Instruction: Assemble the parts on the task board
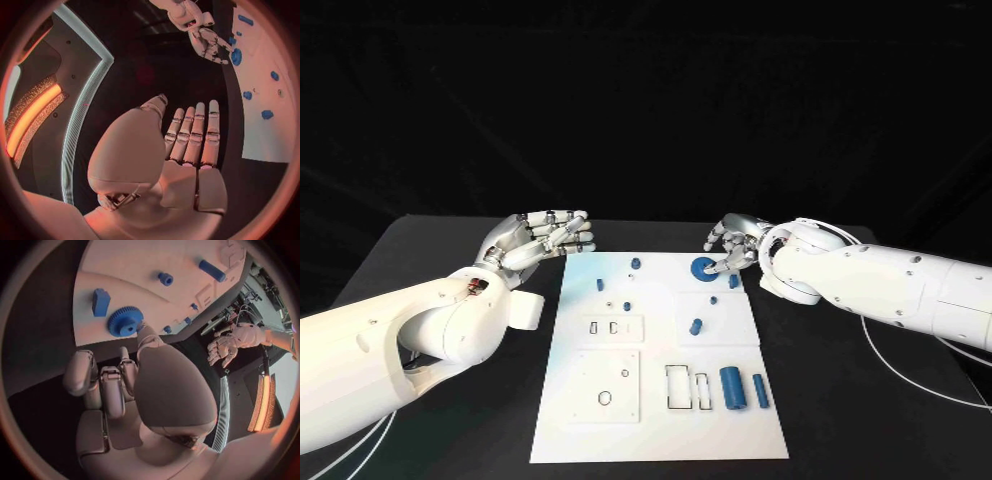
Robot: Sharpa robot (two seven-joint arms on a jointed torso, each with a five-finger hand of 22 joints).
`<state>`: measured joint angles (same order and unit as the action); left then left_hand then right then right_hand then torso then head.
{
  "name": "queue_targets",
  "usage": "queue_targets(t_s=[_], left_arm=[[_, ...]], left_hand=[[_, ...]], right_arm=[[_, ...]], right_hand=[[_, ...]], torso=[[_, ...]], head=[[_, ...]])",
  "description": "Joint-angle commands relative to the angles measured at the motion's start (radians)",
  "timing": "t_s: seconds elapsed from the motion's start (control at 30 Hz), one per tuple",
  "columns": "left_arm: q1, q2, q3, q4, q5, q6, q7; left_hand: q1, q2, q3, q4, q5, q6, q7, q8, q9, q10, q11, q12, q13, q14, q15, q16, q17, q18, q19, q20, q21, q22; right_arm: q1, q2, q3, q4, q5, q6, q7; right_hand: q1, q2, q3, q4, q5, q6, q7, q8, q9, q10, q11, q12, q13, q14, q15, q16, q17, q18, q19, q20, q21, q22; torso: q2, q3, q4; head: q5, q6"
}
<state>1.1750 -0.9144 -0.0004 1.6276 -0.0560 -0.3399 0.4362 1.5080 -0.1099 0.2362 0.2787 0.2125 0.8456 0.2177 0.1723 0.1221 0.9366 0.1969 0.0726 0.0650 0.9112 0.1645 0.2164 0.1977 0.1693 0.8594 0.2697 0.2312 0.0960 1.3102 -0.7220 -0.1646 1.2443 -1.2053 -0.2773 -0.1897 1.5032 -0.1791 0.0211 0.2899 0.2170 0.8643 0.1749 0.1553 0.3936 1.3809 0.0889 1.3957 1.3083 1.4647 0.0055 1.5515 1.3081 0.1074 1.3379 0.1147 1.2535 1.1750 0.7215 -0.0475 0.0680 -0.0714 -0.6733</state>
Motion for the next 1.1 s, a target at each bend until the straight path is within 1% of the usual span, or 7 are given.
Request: queue_targets(t_s=[0.03, 0.27, 0.53, 0.7, 0.83, 0.93, 1.1], left_arm=[[0.001, 0.002, 0.001, 0.001, 0.002, 0.019, 0.007], [0.001, 0.004, 0.001, -0.001, 0.002, 0.02, 0.007], [0.001, 0.005, 0.001, -0.002, 0.002, 0.02, 0.006], [0.001, 0.004, 0.001, -0.002, 0.002, 0.02, 0.005], [0.001, 0.004, 0.001, -0.003, 0.002, 0.02, 0.005], [0.001, 0.004, 0.001, -0.003, 0.002, 0.021, 0.004], [0.001, 0.004, 0.001, -0.003, 0.002, 0.02, 0.004]], left_hand=[[0.004, -0.009, 0.007, -0.001, -0.005, 0.0, 0.031, -0.001, -0.002, 0.001, 0.007, -0.005, 0.0, -0.005, 0.001, -0.007, 0.002, 0.014, 0.007, 0.001, 0.001, -0.001], [0.004, -0.009, 0.007, -0.001, -0.005, 0.0, 0.031, -0.001, -0.002, 0.001, 0.007, -0.005, 0.0, -0.005, 0.001, -0.007, 0.002, 0.014, 0.007, 0.001, 0.001, -0.001], [0.004, -0.009, 0.007, -0.001, -0.005, 0.0, 0.031, -0.001, -0.002, 0.001, 0.007, -0.005, 0.0, -0.005, 0.001, -0.007, 0.002, 0.014, 0.007, 0.001, 0.001, -0.001], [0.004, -0.009, 0.007, -0.001, -0.005, 0.0, 0.031, -0.001, -0.002, 0.001, 0.007, -0.005, 0.0, -0.005, 0.001, -0.007, 0.002, 0.014, 0.007, 0.001, 0.001, -0.001], [0.004, -0.009, 0.007, -0.001, -0.005, 0.0, 0.031, -0.001, -0.002, 0.001, 0.007, -0.005, 0.0, -0.005, 0.001, -0.007, 0.002, 0.014, 0.007, 0.001, 0.001, -0.001], [0.004, -0.009, 0.007, -0.001, -0.005, 0.0, 0.031, -0.001, -0.002, 0.001, 0.007, -0.005, 0.0, -0.005, 0.001, -0.007, 0.002, 0.014, 0.007, 0.001, 0.001, -0.001], [0.004, -0.01, 0.009, 0.0, -0.005, 0.0, 0.031, -0.001, -0.002, 0.001, 0.007, -0.005, 0.0, -0.008, 0.002, -0.01, 0.003, 0.014, 0.007, 0.002, 0.0, -0.003]], right_arm=[[-0.003, 0.006, 0.0, -0.007, 0.015, 0.04, -0.004], [-0.007, 0.014, 0.0, -0.017, 0.018, 0.048, -0.008], [-0.012, 0.022, -0.001, -0.024, 0.019, 0.05, -0.008], [-0.015, 0.023, -0.001, -0.026, 0.012, 0.056, -0.01], [-0.017, 0.024, -0.001, -0.026, 0.003, 0.059, -0.01], [-0.018, 0.024, -0.001, -0.025, -0.008, 0.059, -0.009], [-0.02, 0.024, -0.001, -0.021, -0.042, 0.042, -0.004]], right_hand=[[0.002, 0.006, -0.003, -0.002, 0.006, 0.004, -0.004, 0.008, 0.002, 0.008, -0.002, 0.006, 0.011, 0.095, 0.008, 0.006, 0.21, -0.016, 0.008, 0.003, 0.005, 0.003], [0.007, 0.017, 0.007, -0.004, 0.025, 0.016, -0.007, 0.018, 0.006, 0.013, -0.005, 0.017, 0.024, 0.096, 0.006, 0.007, 0.215, -0.017, 0.012, 0.002, 0.013, 0.014], [0.018, 0.032, 0.028, -0.006, 0.038, 0.024, -0.009, 0.023, 0.007, 0.019, -0.006, 0.026, 0.037, 0.097, 0.005, 0.008, 0.218, -0.019, 0.018, 0.001, 0.021, 0.026], [0.039, 0.045, 0.071, -0.011, 0.014, 0.031, -0.009, 0.024, 0.005, 0.03, -0.007, 0.037, 0.054, 0.097, 0.004, 0.009, 0.22, -0.022, 0.023, -0.001, 0.03, 0.04], [0.046, 0.045, 0.087, -0.012, 0.012, 0.038, -0.01, 0.026, 0.004, 0.037, -0.008, 0.043, 0.063, 0.097, 0.003, 0.009, 0.221, -0.022, 0.025, -0.001, 0.033, 0.045], [0.055, 0.044, 0.116, -0.014, 0.013, 0.05, -0.012, 0.027, 0.002, 0.047, -0.01, 0.052, 0.075, 0.097, 0.001, 0.01, 0.222, -0.024, 0.028, -0.003, 0.038, 0.053], [0.07, 0.031, 0.202, -0.022, 0.005, 0.075, -0.019, 0.029, -0.006, 0.057, -0.017, 0.061, 0.089, 0.098, -0.005, 0.01, 0.223, -0.026, 0.033, -0.008, 0.047, 0.067]], torso=[[0.0, -0.0002, -0.0003], [0.0, -0.0004, -0.0018], [-0.001, 0.0014, -0.0002], [-0.001, 0.001, -0.0007], [0.0, 0.0017, -0.0017], [0.0, 0.0019, -0.0017], [0.0, 0.002, -0.0009]], head=[[0.002, -0.005], [0.001, -0.008], [0.002, -0.01], [0.004, -0.012], [0.004, -0.012], [0.004, -0.013], [0.003, -0.013]])
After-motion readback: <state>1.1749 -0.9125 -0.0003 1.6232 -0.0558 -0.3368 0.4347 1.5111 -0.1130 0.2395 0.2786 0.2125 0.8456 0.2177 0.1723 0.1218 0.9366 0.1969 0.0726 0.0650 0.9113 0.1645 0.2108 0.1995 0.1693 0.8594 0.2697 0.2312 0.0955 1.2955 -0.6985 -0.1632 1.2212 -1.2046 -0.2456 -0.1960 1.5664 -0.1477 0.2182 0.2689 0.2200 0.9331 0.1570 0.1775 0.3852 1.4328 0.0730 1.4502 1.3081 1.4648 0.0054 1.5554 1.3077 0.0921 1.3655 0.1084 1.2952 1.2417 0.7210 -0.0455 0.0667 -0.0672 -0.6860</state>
